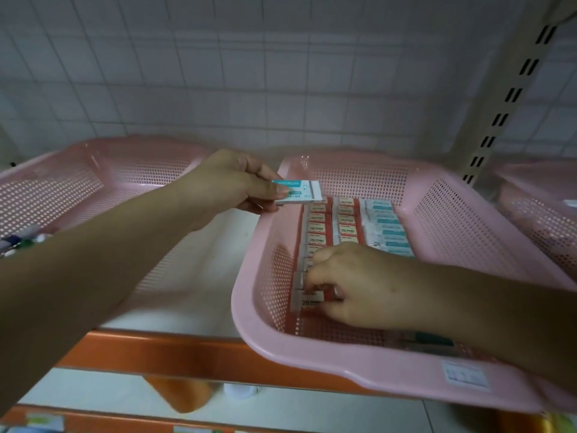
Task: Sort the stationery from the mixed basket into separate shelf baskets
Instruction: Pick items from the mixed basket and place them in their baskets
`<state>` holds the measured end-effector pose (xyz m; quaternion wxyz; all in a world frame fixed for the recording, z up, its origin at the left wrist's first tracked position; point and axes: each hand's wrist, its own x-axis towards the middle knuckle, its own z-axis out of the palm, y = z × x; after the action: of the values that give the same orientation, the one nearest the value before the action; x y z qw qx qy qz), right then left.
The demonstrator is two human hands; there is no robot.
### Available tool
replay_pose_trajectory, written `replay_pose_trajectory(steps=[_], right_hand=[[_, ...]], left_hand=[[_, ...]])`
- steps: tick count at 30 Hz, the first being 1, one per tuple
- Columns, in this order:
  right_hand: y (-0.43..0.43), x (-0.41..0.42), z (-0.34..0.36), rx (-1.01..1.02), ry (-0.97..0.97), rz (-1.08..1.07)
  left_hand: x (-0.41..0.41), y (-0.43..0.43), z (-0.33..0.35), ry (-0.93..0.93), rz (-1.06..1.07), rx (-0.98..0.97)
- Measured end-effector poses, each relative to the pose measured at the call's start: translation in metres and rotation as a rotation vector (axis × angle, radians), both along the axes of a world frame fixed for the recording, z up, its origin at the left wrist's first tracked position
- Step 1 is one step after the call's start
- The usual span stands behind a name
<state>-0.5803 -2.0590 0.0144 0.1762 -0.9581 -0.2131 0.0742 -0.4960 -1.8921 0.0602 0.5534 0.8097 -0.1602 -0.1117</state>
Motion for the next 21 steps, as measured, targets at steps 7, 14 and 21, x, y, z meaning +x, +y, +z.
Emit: replay_pose_trajectory(steps=[7, 14, 21], right_hand=[[-0.015, 0.006, 0.034, 0.354, 0.051, -0.280], [-0.039, 0.017, 0.051, 1.093, 0.240, -0.564], [-0.053, 0.022, 0.059, 1.401, 0.088, -0.614]], left_hand=[[-0.006, 0.001, -0.003, -0.036, 0.009, -0.057], [-0.011, -0.023, 0.005, -0.093, 0.017, -0.131], [-0.019, -0.071, 0.010, -0.182, -0.078, -0.094]])
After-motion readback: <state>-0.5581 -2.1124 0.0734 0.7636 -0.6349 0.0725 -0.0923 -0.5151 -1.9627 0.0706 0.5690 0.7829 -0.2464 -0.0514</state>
